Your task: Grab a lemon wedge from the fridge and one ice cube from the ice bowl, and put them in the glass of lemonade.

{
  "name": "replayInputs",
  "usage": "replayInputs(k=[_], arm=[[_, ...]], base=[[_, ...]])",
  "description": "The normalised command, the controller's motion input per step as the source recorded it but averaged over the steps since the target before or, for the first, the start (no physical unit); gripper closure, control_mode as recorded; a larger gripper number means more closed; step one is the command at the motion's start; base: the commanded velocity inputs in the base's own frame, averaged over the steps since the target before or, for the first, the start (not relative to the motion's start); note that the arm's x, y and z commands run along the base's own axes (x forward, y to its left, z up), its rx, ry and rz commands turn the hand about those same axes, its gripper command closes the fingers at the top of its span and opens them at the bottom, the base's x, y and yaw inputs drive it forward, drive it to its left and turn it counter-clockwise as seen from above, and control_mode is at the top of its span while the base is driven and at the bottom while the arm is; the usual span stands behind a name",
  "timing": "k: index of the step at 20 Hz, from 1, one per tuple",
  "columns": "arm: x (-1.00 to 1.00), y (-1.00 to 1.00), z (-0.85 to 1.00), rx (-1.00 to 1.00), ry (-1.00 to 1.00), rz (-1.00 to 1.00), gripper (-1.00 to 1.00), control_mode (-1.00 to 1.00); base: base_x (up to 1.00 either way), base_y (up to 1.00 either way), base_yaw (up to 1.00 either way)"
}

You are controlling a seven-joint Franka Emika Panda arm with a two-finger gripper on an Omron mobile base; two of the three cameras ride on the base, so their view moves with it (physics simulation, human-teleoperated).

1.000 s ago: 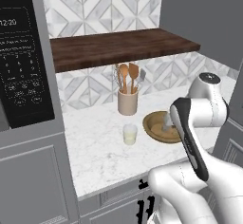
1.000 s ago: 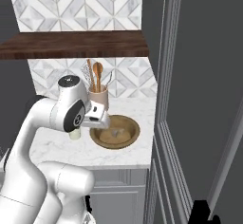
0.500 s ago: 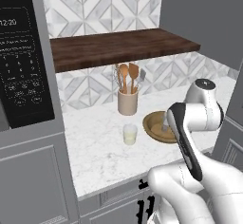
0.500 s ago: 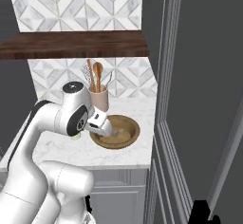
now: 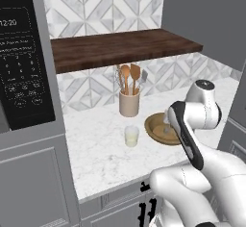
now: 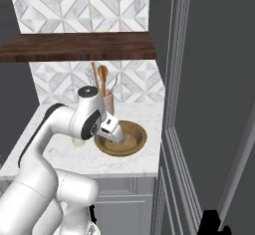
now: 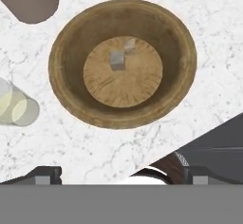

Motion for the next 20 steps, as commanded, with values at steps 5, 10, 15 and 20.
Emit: replayInputs(k=[5,10,15,20], arm=[[0.4,0.0,-0.1,0.0,0.11,0.0,-1.0,-1.0],[0.29,-0.08,-0.2,0.0,0.13,0.0,-1.0,-1.0],[0.15,-0.16,-0.31,0.0,0.06,0.0,-1.0,-1.0],[0.08,-0.06,-0.36,0.0,0.0,0.0,-1.0,-1.0]], base=[[0.0,0.0,0.0],[0.0,0.0,0.0],[0.0,0.0,0.0],[0.0,0.0,0.0]])
